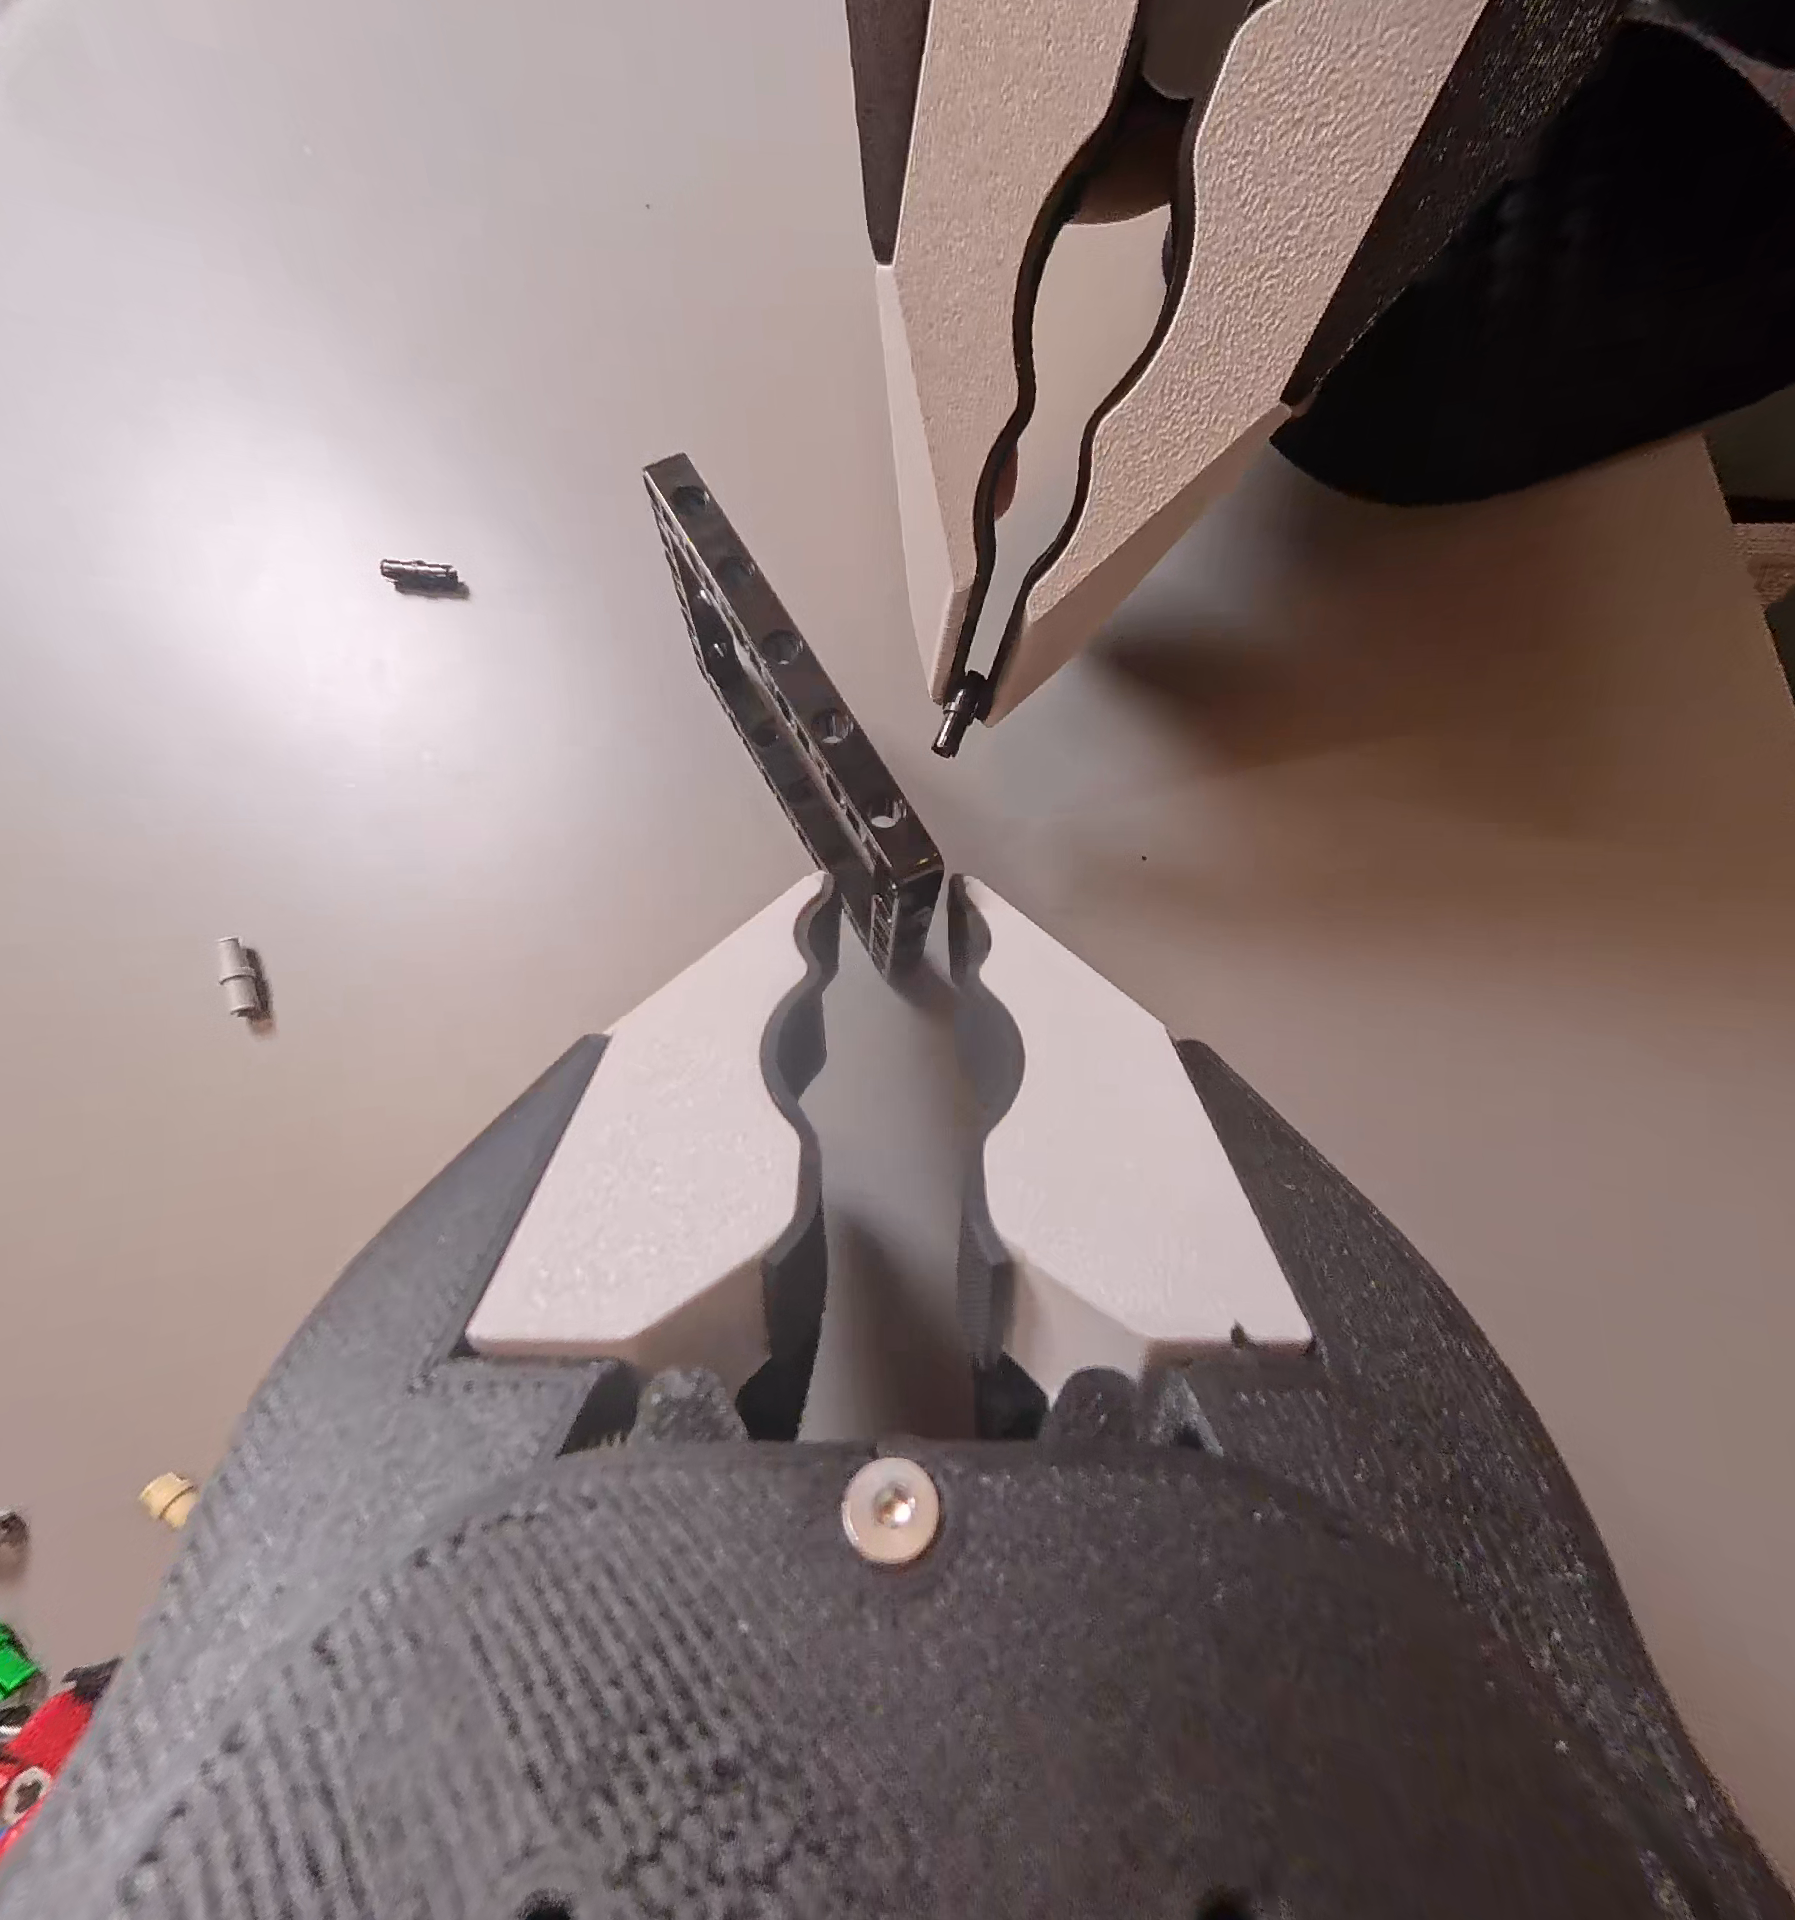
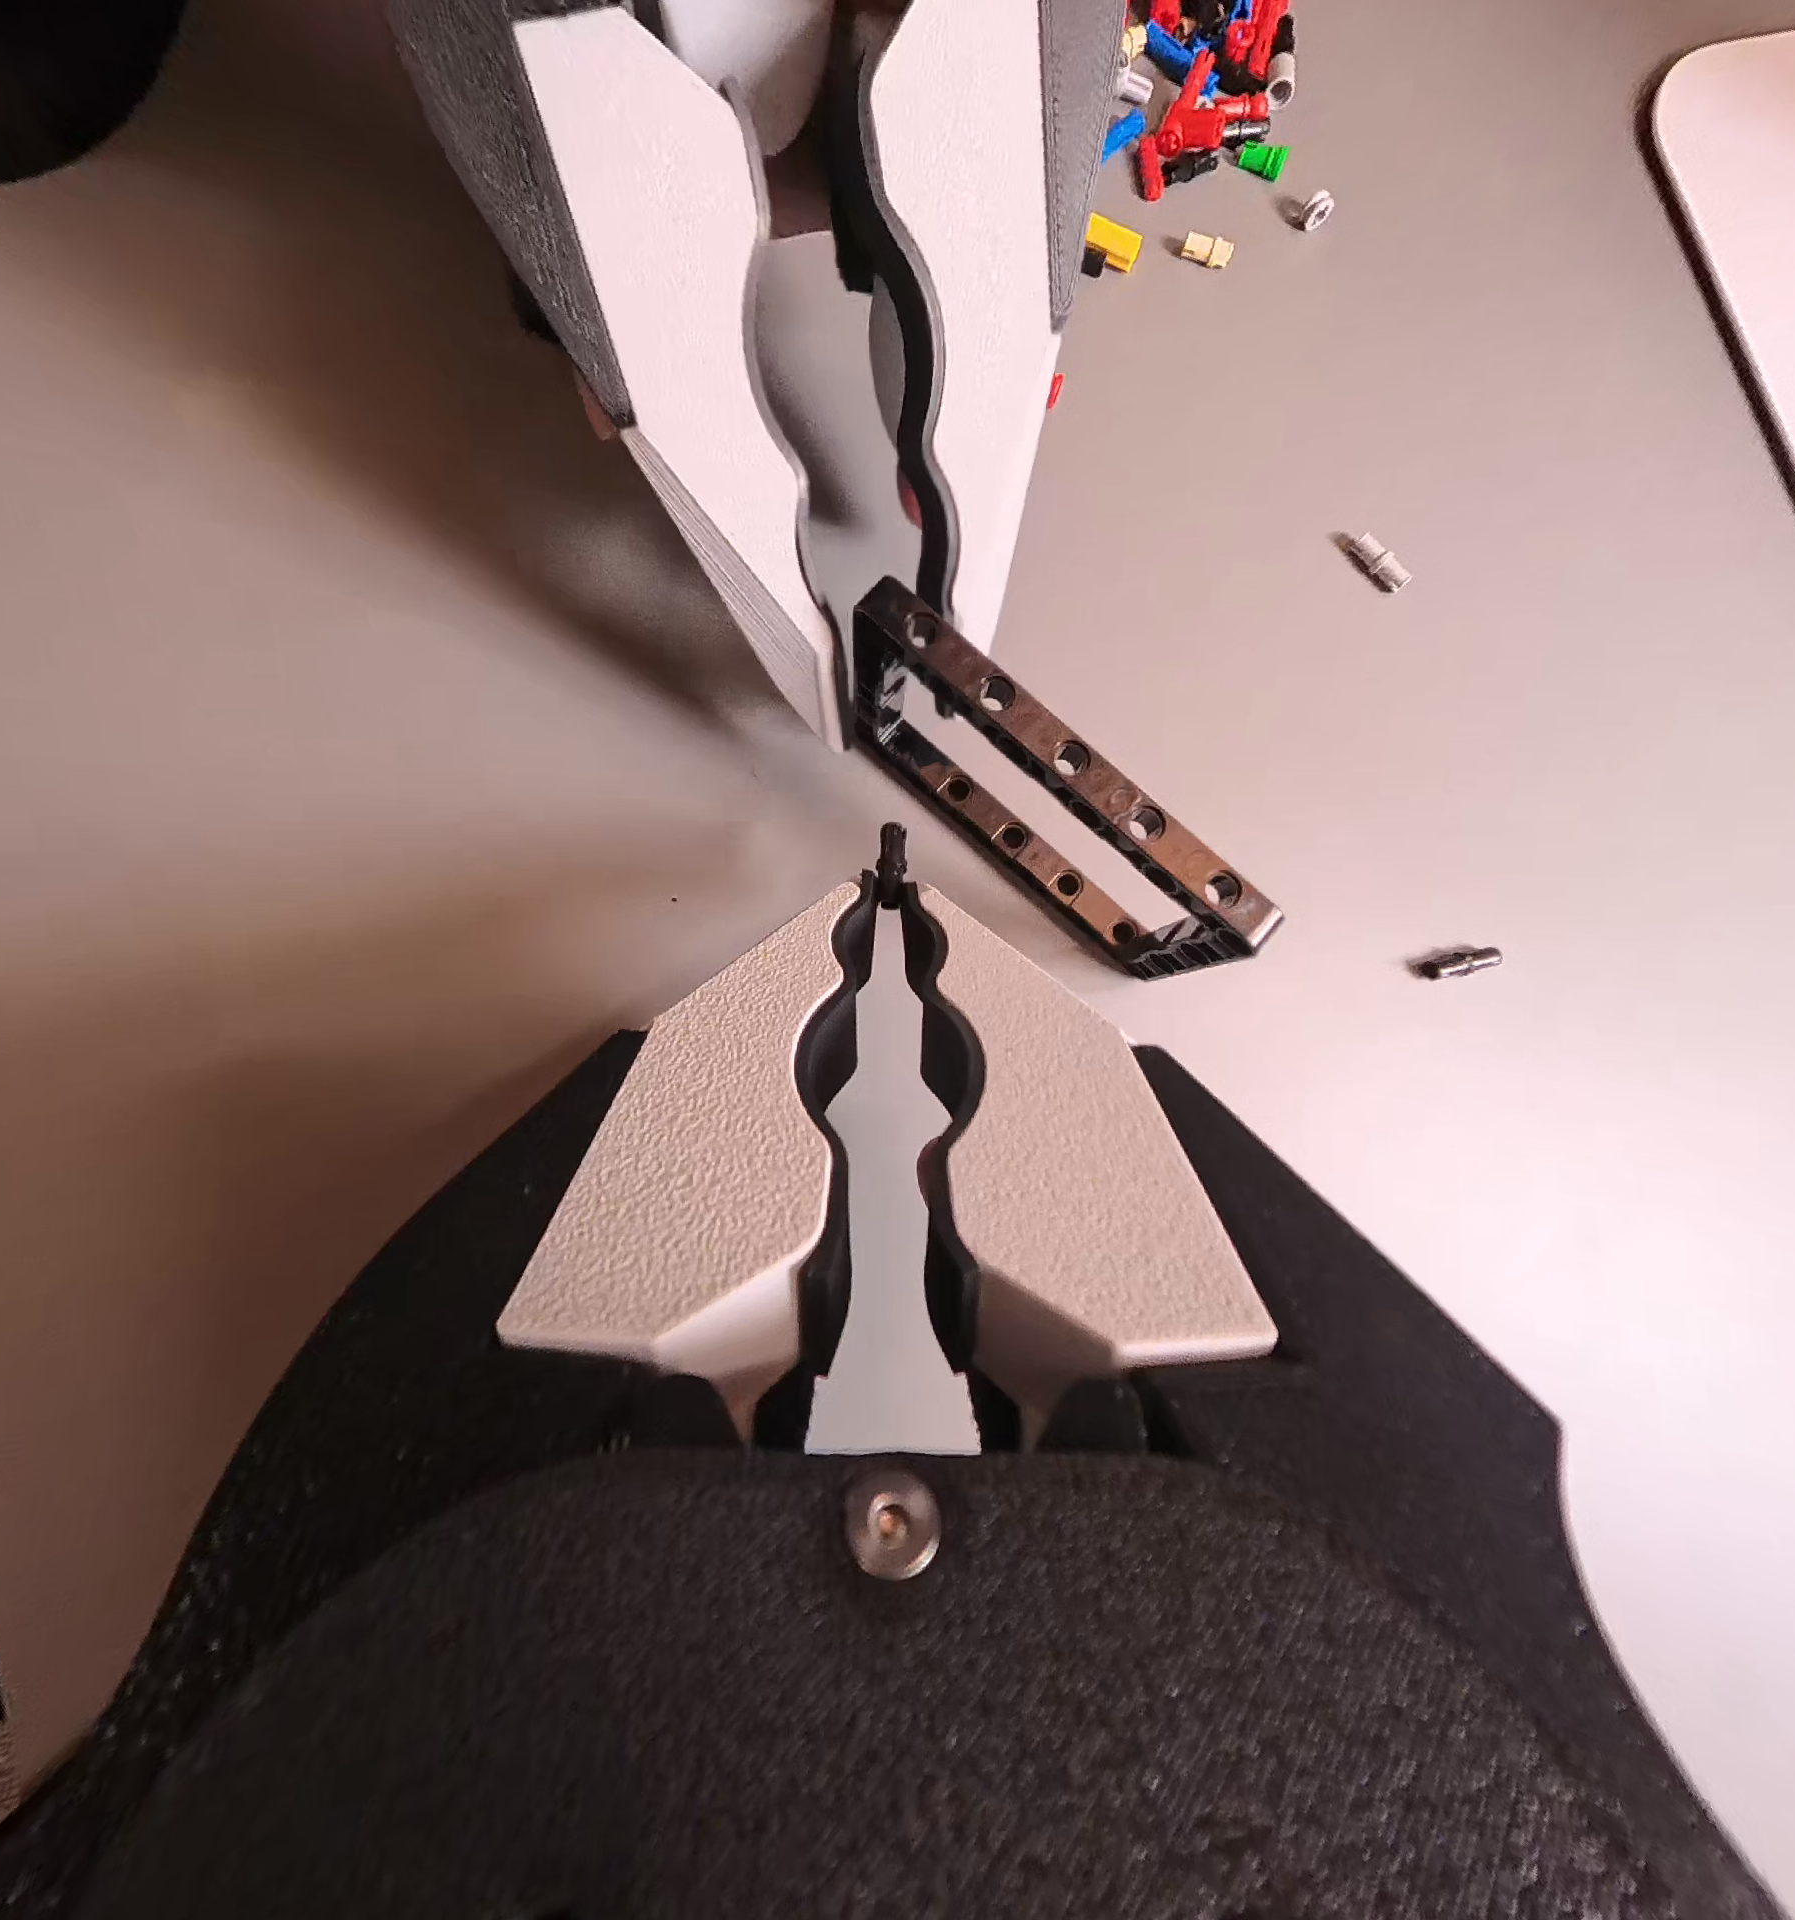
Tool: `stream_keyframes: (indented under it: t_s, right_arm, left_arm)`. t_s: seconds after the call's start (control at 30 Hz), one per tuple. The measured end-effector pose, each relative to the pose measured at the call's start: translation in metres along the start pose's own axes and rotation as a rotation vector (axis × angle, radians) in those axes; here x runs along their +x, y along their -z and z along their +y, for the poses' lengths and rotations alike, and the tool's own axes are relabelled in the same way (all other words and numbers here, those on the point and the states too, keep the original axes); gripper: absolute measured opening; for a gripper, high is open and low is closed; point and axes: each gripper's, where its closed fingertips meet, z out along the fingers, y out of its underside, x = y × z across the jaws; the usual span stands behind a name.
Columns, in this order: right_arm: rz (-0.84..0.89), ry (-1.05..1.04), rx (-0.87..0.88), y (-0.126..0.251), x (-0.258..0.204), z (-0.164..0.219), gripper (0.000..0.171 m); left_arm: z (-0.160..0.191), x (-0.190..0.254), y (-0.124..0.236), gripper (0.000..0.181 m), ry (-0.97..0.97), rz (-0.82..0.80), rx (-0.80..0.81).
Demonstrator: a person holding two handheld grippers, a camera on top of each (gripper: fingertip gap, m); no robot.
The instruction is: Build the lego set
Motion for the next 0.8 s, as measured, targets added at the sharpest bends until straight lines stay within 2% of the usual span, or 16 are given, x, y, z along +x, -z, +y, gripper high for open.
stream_keyframes:
  t_s: [0.13, 0.23, 0.3, 0.43, 0.5, 0.63, 0.73, 0.8]
  right_arm:
    - [-0.001, -0.007, -0.005, -0.001, 0.0, 0.002, 0.002]
    - [-0.003, -0.006, -0.003, -0.002, 0.0, 0.001, 0.002]
    - [-0.005, 0.0, 0.006, 0.0, -0.001, -0.001, 0.002]
    - [-0.006, 0.073, 0.069, 0.014, -0.01, -0.01, 0.002]
    - [-0.016, 0.148, 0.12, 0.022, -0.02, -0.017, 0.002]
    - [-0.072, 0.252, 0.23, 0.034, -0.05, -0.034, 0.002]
    - [-0.069, 0.275, 0.232, 0.035, -0.057, -0.038, 0.002]
    - [-0.07, 0.286, 0.216, 0.034, -0.06, -0.036, 0.002]
  left_arm:
    - [0.0, 0.001, 0.002, 0.018, -0.006, -0.009, 0.006]
    - [0.0, 0.002, 0.008, 0.025, -0.008, -0.016, 0.006]
    - [-0.001, 0.001, 0.019, 0.03, -0.021, -0.05, 0.002]
    - [-0.016, 0.013, 0.053, 0.023, -0.057, -0.1, 0.051]
    - [-0.027, 0.026, 0.059, 0.018, -0.027, -0.078, 0.105]
    - [-0.038, 0.055, 0.048, 0.018, 0.114, 0.055, 0.209]
    - [-0.043, 0.07, 0.042, 0.015, 0.183, 0.165, 0.275]
    - [-0.045, 0.072, 0.041, 0.01, 0.193, 0.18, 0.293]
